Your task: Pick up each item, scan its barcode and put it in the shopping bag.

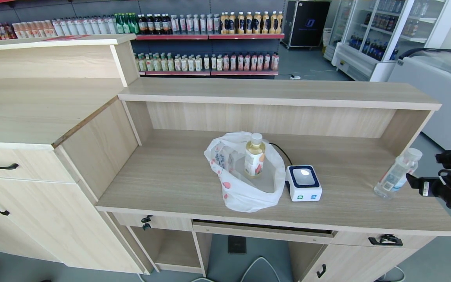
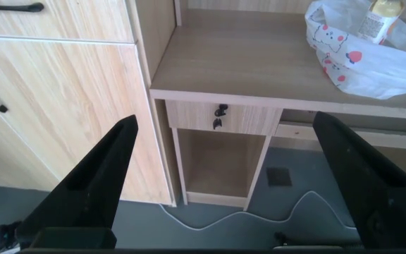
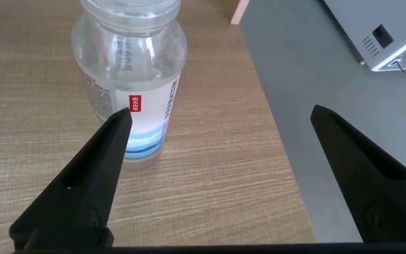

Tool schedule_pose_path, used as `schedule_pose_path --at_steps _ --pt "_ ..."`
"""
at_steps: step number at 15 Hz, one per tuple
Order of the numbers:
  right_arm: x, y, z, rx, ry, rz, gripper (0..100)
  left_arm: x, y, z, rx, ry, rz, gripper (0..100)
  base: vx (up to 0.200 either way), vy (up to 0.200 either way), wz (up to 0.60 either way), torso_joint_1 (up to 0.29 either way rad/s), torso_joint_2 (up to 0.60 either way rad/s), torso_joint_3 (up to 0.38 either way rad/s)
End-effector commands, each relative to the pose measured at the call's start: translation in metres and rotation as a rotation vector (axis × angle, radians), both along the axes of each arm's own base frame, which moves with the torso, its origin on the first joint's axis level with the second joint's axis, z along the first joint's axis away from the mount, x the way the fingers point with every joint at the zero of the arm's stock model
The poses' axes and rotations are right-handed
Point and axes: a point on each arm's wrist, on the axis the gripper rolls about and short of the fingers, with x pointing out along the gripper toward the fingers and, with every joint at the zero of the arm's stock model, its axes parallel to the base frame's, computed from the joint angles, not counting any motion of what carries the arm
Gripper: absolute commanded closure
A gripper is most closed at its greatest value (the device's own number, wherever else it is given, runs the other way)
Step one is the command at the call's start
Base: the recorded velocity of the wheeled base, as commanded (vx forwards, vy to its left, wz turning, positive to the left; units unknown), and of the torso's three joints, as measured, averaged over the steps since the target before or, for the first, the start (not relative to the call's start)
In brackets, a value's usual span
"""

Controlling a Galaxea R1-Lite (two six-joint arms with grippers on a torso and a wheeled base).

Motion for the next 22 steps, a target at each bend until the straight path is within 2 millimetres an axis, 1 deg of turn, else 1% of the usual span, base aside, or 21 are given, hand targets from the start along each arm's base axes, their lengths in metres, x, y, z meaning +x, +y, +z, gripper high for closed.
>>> schedule_pose_path --at_steps 1,3,9,12,14,15,19,22 --pt "0.005 0.001 -0.003 -0.001 0.000 0.010 0 0.000 0.000 0.000 0.000 -0.001 0.001 0 0.000 0.000 0.00 0.000 0.00 0.000" --pt "0.009 0.001 -0.006 -0.001 0.000 0.014 0 0.000 0.000 0.000 0.000 -0.001 0.001 0 0.000 0.000 0.00 0.000 0.00 0.000" --pt "0.018 0.014 -0.008 0.015 -0.007 0.054 0 0.000 0.000 0.000 0.000 -0.001 0.001 0 0.000 0.000 0.00 0.000 0.00 0.000" --pt "0.024 0.016 -0.017 0.024 0.001 0.063 0 0.000 0.000 0.000 0.000 -0.001 0.001 0 0.000 0.000 0.00 0.000 0.00 0.000" --pt "0.029 0.021 -0.023 0.051 0.005 0.074 0 0.000 0.000 0.000 0.000 -0.001 0.001 0 0.000 0.000 0.00 0.000 0.00 0.000" --pt "0.035 0.025 -0.028 0.056 0.007 0.087 0 0.000 0.000 0.000 0.000 0.001 0.001 0 0.000 0.000 0.00 0.000 0.00 0.000" --pt "0.052 0.032 -0.034 0.045 -0.024 0.112 0 0.000 0.000 0.000 0.000 -0.001 0.001 0 0.000 0.000 0.00 0.000 0.00 0.000" --pt "0.061 0.031 -0.036 0.037 -0.044 0.117 0 0.000 0.000 0.000 0.000 0.001 0.001 0 0.000 0.000 0.00 0.000 0.00 0.000"
